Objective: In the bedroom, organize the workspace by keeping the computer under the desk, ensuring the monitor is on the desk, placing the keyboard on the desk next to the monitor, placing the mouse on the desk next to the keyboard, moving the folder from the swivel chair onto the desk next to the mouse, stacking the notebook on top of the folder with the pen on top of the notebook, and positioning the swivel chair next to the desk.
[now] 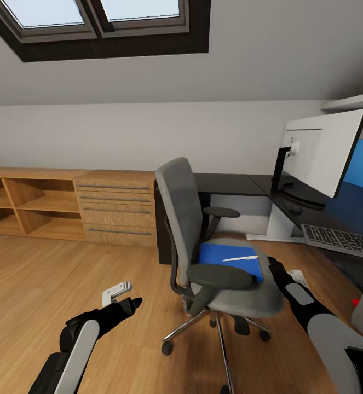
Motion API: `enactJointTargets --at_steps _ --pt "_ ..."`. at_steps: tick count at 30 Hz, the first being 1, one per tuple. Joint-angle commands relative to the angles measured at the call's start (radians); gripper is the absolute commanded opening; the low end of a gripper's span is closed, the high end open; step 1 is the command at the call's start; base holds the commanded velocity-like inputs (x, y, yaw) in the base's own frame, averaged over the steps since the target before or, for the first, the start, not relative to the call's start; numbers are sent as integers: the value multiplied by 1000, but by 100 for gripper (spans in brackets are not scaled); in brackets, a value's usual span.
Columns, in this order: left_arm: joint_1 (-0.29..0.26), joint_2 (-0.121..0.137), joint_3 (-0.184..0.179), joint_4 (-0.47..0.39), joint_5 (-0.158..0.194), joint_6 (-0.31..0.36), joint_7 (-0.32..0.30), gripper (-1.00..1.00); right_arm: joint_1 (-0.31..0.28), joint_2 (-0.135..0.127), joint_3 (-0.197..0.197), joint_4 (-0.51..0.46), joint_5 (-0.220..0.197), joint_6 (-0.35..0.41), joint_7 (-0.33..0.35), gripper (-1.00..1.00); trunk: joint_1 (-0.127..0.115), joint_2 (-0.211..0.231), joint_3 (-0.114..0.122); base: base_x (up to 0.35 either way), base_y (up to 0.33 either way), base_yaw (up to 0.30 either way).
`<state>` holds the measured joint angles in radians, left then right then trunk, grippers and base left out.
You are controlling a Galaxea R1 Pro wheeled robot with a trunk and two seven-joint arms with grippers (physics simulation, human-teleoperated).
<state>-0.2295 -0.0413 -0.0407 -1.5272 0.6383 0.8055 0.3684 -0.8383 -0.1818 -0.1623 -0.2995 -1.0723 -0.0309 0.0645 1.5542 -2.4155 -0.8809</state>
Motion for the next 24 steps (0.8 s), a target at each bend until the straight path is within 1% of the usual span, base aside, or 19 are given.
enactJointTargets --at_steps 1,3,7,13,15,19,20,24 --pt "-1 0 0 -1 11 2 10 100 -1 -1 0 2 -11 -3 6 100 0 0 -1 5 0 0" --pt "-1 0 1 -3 11 2 11 100 -1 -3 0 2 -11 -3 6 100 0 0 -1 3 0 0" --pt "-1 -3 31 -10 15 3 13 100 -1 -10 0 2 -12 -3 5 100 0 0 -1 0 0 0" --pt "-1 -6 51 -11 17 3 17 100 -1 -15 -1 2 -12 -3 4 100 0 0 -1 0 0 0" --pt "-1 -6 75 -12 18 1 16 100 -1 -27 -3 2 -12 -3 -10 100 0 0 -1 0 0 0" --pt "-1 -6 89 -13 18 -1 15 100 -1 -34 -17 2 -12 -3 -20 100 0 0 -1 0 0 0" --pt "-1 -6 94 -13 18 -2 15 100 -1 -41 -30 2 -12 -3 -24 100 4 -7 -4 0 0 0" --pt "-1 -6 96 -13 18 -3 15 100 -1 -48 -40 2 -12 -3 -25 100 19 -35 -17 0 0 0"
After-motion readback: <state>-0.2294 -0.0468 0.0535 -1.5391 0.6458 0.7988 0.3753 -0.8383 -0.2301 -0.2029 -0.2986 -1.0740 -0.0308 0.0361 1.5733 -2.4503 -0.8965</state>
